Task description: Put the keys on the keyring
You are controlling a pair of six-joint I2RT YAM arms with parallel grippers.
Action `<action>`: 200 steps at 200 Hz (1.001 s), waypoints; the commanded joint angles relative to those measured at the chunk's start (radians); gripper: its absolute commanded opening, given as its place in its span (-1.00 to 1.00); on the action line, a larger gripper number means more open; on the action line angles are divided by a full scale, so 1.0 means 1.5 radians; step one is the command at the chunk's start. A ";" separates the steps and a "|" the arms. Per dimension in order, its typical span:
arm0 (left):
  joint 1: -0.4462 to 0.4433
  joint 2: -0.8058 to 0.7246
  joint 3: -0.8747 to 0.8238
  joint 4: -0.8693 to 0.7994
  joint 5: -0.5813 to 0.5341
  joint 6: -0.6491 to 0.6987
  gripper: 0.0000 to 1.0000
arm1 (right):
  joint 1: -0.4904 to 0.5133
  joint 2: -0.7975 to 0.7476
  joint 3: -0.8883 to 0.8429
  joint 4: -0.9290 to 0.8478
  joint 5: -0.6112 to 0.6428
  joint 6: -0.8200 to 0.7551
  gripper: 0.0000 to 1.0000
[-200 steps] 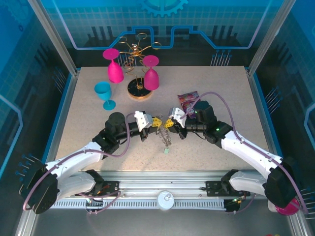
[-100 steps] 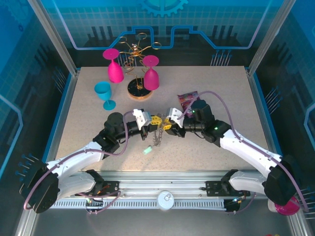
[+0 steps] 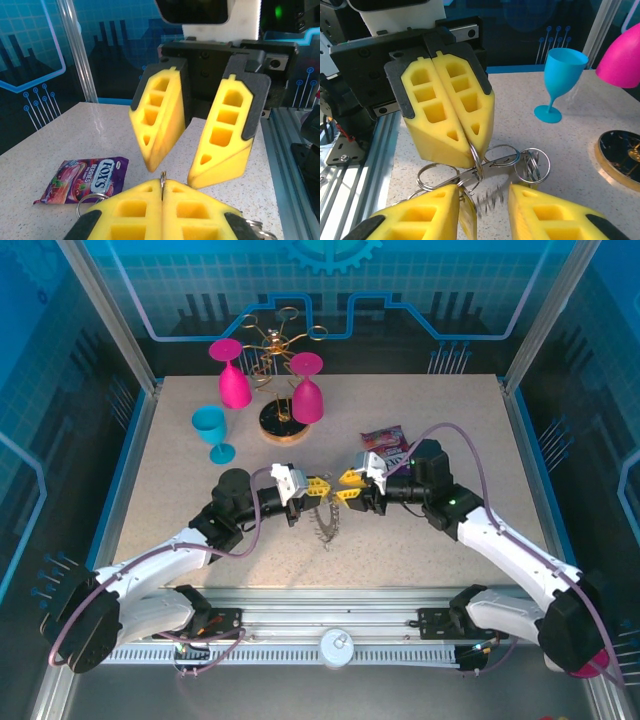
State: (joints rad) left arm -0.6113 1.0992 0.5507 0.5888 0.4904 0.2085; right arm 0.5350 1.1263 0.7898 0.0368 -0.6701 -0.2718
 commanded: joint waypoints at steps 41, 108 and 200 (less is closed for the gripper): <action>0.005 0.012 0.003 0.045 0.042 -0.001 -1.00 | 0.012 0.036 0.014 0.063 -0.052 0.020 -0.46; 0.013 0.014 0.003 0.049 0.040 -0.012 -1.00 | 0.014 0.047 0.035 0.025 -0.068 -0.004 -1.00; 0.002 0.050 0.190 -0.447 -0.047 0.240 -0.70 | 0.105 0.121 0.261 -0.401 0.114 -0.269 -1.00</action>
State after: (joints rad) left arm -0.5957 1.1313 0.7593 0.1368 0.4561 0.4335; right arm 0.6151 1.2774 1.1011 -0.4164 -0.5259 -0.5545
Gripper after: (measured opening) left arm 0.175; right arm 0.056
